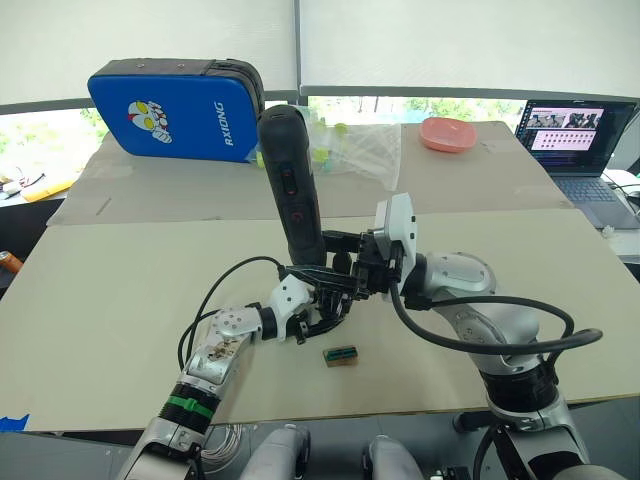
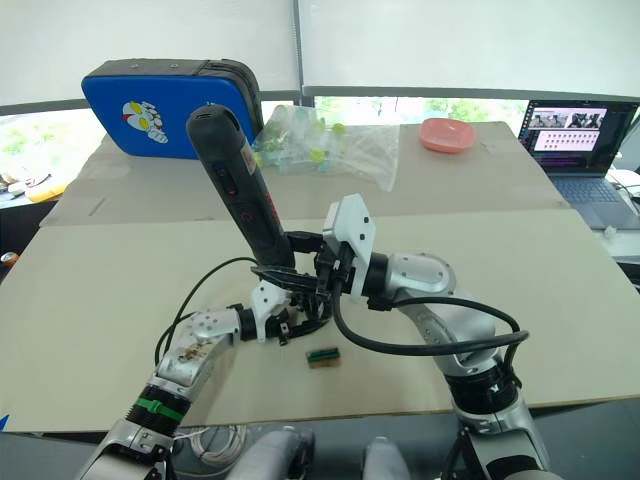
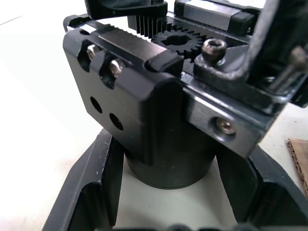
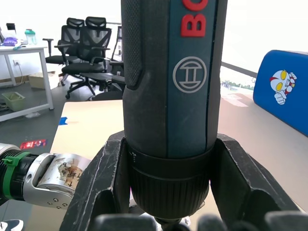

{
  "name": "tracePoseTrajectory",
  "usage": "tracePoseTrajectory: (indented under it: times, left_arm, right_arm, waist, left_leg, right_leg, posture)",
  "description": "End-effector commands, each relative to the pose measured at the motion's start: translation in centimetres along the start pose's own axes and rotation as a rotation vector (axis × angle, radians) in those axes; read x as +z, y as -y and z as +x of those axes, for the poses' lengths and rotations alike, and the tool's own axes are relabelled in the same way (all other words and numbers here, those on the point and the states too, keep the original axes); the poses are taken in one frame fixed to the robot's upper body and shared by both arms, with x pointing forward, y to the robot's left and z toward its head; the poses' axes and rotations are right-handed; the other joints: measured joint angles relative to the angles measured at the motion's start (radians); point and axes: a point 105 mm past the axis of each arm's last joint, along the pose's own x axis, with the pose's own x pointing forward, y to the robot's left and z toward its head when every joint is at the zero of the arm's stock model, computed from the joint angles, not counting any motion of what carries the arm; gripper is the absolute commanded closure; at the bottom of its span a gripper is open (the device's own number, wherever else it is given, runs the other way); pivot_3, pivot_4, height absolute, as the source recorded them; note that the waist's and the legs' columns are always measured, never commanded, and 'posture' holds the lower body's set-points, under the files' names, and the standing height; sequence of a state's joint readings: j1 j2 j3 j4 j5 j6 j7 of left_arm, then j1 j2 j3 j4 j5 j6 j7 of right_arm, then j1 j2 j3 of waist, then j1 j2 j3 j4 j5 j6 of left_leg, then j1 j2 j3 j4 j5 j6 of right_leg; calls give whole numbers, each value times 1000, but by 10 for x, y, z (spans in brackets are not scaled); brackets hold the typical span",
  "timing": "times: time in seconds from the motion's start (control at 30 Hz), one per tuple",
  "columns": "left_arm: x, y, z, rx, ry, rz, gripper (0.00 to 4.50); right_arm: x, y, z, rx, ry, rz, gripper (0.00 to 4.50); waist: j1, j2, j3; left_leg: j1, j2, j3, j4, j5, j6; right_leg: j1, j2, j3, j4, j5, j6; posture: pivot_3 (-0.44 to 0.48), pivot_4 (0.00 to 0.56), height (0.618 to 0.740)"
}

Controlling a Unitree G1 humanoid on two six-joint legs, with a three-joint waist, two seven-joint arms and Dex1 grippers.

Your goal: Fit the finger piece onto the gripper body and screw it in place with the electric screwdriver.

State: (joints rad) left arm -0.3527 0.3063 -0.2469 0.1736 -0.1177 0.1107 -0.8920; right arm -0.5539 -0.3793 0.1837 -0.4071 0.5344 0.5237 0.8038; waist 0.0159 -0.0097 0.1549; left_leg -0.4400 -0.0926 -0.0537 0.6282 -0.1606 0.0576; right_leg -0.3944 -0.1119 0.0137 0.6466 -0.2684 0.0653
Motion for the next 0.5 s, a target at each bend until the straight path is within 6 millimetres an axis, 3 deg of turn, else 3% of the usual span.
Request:
tracePoseTrajectory:
  times: [0.03,0.5]
  left_arm:
    - [-17,12,3,-50,-57,-46,2206]
    - [-17,12,3,-49,-58,-47,2206]
  right_arm:
    - [16,-3,-1,7,60,-38,2592]
    - [5,3,-7,-47,42,-8,2592]
  waist:
    - [0,0,0]
    - [0,0,0]
  left_leg:
    - [0,0,0,0,0,0]
    - [0,0,0,0,0,0]
  right_leg:
    - [0,0,0,0,0,0]
    - [0,0,0,0,0,0]
  posture:
    - [0,150,740]
    - [0,150,740]
